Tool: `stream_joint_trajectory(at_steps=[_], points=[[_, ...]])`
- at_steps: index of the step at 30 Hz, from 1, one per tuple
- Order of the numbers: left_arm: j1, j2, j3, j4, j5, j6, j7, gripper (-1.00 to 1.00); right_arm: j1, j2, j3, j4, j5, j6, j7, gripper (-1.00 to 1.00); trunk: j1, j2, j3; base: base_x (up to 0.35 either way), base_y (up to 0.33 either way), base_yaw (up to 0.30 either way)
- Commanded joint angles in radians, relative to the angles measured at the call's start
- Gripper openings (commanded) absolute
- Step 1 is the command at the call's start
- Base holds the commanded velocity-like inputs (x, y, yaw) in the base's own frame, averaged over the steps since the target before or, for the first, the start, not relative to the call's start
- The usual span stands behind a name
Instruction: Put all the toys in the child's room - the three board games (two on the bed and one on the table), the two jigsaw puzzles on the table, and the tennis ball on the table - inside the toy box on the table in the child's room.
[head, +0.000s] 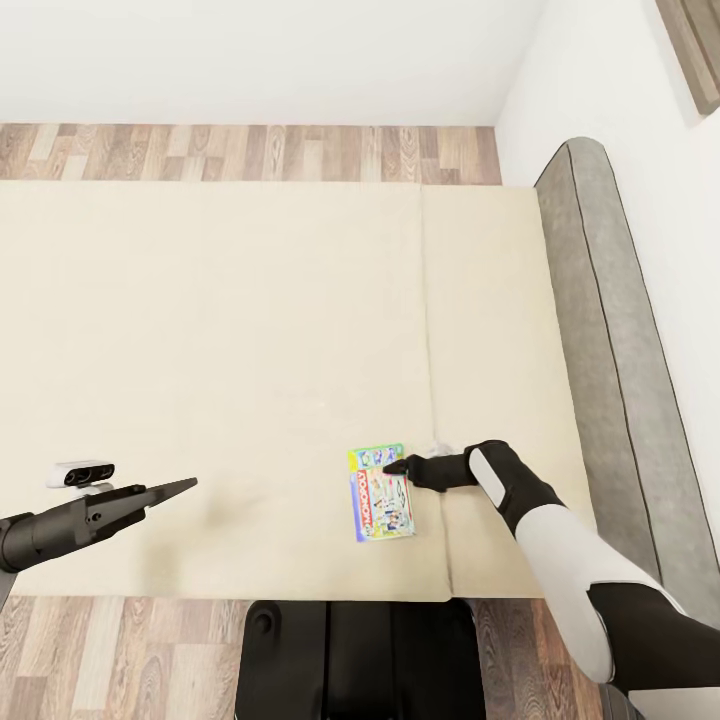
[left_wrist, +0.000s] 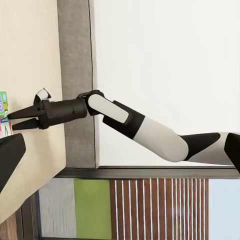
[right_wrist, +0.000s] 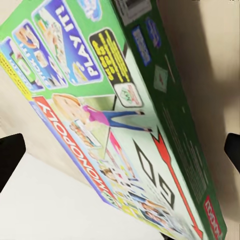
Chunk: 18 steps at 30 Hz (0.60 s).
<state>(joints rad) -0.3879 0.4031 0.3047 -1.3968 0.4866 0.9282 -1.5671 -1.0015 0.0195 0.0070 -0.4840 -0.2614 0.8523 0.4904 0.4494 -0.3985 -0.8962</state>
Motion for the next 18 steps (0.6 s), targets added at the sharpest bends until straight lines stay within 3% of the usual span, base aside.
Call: stream_joint_trajectory(at_steps=[1, 12, 18], points=[[0.0, 0.0, 0.0, 0.0, 0.0, 0.011, -0.004, 1.0, 0.0, 0.0, 0.001, -0.001, -0.001, 0.003, 0.0, 1.0, 0.001, -0.002, -0.001, 0.0, 0.0, 0.0], [0.0, 0.0, -0.001, 0.0, 0.0, 0.011, -0.004, 1.0, 0.0, 0.021, 0.002, -0.001, 0.002, -0.049, -0.007, 1.0, 0.001, -0.002, -0.001, 0.0, 0.0, 0.0], [0.0, 0.0, -0.001, 0.0, 0.0, 0.011, -0.004, 1.0, 0.0, 0.035, 0.002, 0.0, 0.024, -0.068, -0.059, 1.0, 0.001, -0.002, -0.001, 0.0, 0.0, 0.0]])
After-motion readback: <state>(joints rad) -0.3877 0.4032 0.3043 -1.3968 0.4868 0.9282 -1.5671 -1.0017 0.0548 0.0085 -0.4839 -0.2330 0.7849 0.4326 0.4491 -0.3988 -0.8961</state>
